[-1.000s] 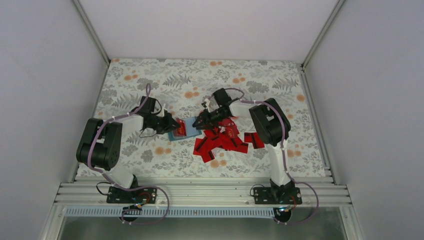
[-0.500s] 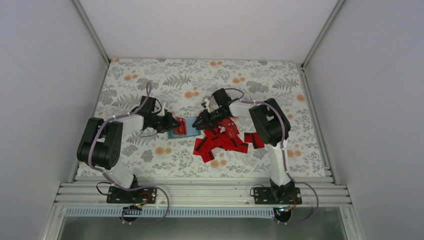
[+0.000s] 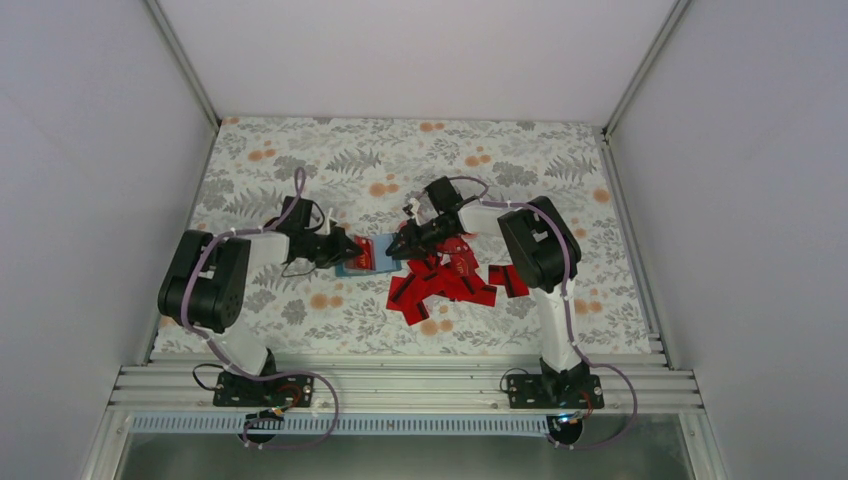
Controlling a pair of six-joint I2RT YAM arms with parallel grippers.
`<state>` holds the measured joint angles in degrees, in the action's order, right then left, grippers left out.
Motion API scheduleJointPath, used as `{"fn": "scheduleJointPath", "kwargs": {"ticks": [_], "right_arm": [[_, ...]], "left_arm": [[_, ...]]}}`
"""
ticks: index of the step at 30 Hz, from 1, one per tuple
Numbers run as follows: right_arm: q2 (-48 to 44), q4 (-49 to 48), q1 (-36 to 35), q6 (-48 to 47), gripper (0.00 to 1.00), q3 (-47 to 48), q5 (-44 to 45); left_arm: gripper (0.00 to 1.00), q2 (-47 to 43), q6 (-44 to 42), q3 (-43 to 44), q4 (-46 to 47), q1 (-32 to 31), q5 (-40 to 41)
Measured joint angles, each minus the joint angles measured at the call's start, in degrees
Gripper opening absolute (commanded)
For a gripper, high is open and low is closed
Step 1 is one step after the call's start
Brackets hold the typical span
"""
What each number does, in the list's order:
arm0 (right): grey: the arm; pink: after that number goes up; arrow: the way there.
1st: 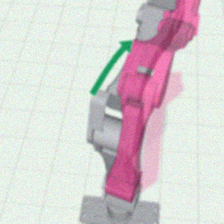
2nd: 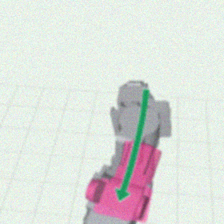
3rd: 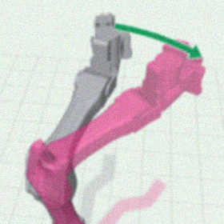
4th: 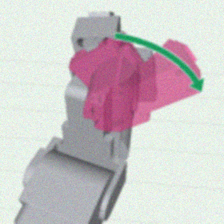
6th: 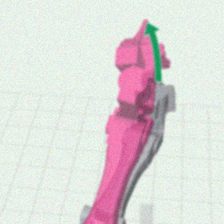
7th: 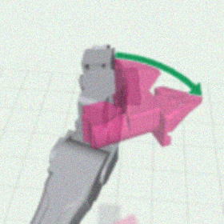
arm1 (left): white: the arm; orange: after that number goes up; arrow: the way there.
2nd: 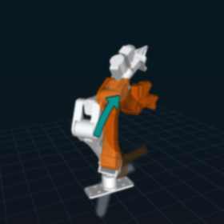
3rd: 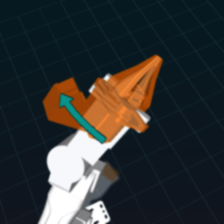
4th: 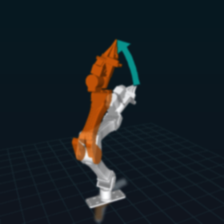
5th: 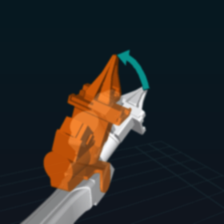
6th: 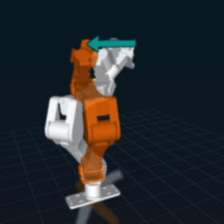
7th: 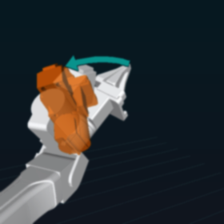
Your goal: Put the credit cards into the card holder
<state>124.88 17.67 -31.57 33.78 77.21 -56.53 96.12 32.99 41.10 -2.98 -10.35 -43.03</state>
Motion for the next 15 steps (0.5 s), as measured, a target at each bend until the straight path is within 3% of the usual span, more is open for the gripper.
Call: {"fn": "scheduleJointPath", "kwargs": {"ticks": [15], "right_arm": [[0.0,0.46,0.0,0.0,0.21,0.0,0.87]], "left_arm": [[0.02,2.71,1.09,-1.29,5.88,-0.04,-2.6]]}}
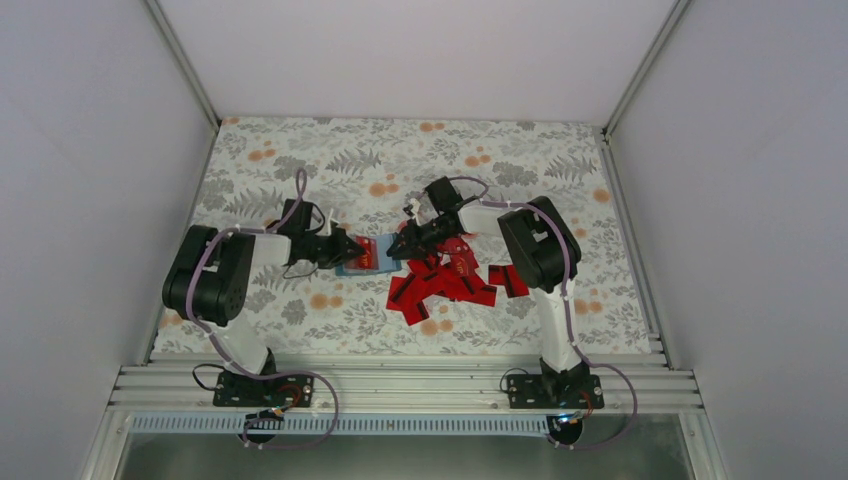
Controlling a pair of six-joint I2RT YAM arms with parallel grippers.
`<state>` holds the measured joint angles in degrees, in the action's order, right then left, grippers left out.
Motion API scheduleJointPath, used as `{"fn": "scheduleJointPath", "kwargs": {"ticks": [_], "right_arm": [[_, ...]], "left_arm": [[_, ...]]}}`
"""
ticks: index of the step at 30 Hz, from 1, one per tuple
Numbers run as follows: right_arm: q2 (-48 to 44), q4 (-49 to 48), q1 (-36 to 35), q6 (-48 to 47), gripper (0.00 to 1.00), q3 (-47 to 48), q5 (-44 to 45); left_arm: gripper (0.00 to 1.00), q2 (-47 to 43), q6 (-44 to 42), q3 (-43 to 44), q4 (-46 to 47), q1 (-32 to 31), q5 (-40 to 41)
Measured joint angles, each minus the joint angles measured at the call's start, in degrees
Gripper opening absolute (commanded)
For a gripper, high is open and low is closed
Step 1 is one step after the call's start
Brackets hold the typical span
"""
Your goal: Put the credit cards into the card holder
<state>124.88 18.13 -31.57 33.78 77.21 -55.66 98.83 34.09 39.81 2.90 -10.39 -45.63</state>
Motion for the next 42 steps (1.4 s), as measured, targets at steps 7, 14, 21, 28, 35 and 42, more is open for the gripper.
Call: {"fn": "scheduleJointPath", "kwargs": {"ticks": [7,14,21,28,35,42], "right_arm": [[0.0,0.11,0.0,-0.02,0.21,0.0,0.09],[0.0,0.28,0.0,-0.57,0.2,0.0,0.13],[0.0,0.63,0.02,-1.07,0.2,0.02,0.11],[0.04,1.53,0.11,-1.73,0.2,0.31,0.13],[0.46,2.36,0.11,-2.29,0.2,1.05,-0.11],[0.74,2.45,0.09,-2.38,0.2,1.46,-0.09]], "left_arm": [[0.02,1.4,1.53,-0.44,2.91,-0.26,-1.05],[0.02,2.34,2.78,-0.44,5.01,-1.03,-1.4],[0.02,3.48,3.91,-0.35,6.01,-1.25,-1.66],[0.08,3.56,3.1,1.9,2.05,-2.1,-0.07],[0.15,2.99,-0.07,5.95,-7.28,-3.43,5.01],[0.31,2.64,-3.1,10.36,-16.44,-4.37,9.49]]}}
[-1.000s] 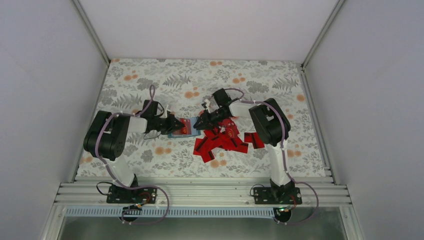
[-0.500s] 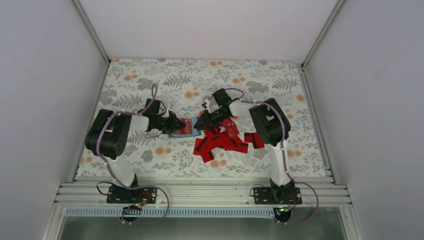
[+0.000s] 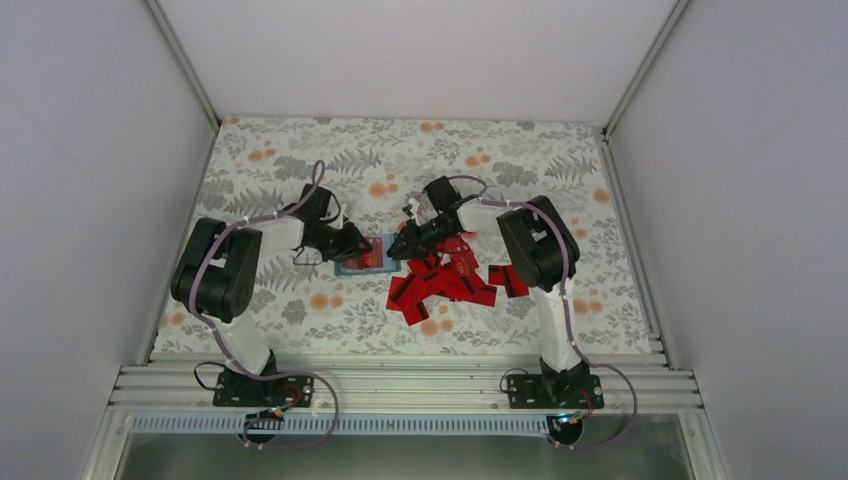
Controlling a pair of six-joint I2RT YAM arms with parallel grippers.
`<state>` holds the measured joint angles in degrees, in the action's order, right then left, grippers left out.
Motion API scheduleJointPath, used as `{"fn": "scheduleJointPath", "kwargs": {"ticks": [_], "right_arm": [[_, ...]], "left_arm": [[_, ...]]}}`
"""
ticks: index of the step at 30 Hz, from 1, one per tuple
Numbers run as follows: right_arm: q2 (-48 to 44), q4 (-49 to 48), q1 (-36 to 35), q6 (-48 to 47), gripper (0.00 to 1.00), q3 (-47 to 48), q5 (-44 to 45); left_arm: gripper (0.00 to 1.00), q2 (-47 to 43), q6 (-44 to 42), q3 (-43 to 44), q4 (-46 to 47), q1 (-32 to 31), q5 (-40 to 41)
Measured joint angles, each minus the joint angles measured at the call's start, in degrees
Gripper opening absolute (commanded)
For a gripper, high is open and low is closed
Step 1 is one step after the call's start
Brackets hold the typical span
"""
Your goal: Put the credit cards into the card holder
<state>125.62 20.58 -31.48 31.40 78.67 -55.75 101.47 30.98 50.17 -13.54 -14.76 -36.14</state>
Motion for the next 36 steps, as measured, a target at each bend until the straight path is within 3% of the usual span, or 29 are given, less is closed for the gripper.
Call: {"fn": "scheduleJointPath", "kwargs": {"ticks": [5,14,36], "right_arm": [[0.02,-0.02,0.0,0.0,0.2,0.02,0.02],[0.13,-0.74,-0.02,0.5,0.2,0.07,0.07],[0.15,-3.06,0.0,1.75,0.2,-0.35,0.28]], "left_arm": [[0.36,-0.55,-1.4,2.43,-4.46,-0.9,2.78],[0.56,-0.63,-3.08,5.03,-9.4,-2.51,5.66],[0.58,3.54,0.57,13.4,-17.49,-7.89,12.09]]}}
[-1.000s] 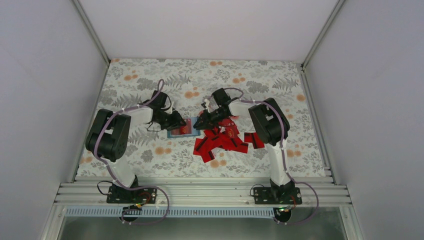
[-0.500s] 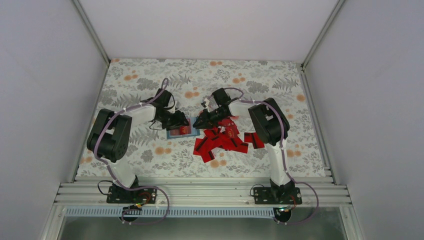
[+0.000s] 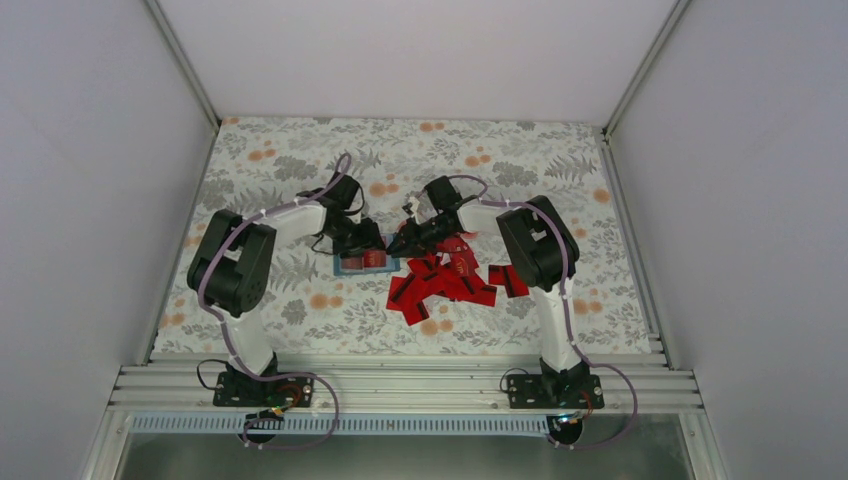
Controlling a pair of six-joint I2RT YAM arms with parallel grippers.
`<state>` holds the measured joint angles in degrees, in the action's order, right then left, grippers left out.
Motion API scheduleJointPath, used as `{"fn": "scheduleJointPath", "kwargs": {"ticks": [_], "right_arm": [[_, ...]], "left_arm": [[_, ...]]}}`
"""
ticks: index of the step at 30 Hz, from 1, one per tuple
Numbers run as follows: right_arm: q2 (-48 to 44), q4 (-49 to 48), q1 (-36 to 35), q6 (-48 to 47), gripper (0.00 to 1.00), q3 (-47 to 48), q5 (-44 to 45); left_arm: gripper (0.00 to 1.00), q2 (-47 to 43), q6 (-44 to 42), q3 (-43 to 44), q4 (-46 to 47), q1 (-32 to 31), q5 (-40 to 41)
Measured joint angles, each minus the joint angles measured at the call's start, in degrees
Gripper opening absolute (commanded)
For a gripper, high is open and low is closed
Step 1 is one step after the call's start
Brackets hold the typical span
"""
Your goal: Put the credit cards into the card holder
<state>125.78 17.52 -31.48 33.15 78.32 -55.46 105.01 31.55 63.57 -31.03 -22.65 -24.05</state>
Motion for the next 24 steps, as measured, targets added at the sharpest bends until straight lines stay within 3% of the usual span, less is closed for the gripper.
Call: {"fn": "scheduleJointPath", "kwargs": {"ticks": [11,24], "right_arm": [[0.31,0.94,0.0,-0.22,0.2,0.28,-0.7],[0.39,1.49,0.02,-0.17,0.19,0.55,-0.74]], "left_arm": [[0.54,0.39,4.28,0.85,-1.14,-0.42,0.11],[0.51,3.58,9.64,7.17,-8.61,-2.54,4.09]]}}
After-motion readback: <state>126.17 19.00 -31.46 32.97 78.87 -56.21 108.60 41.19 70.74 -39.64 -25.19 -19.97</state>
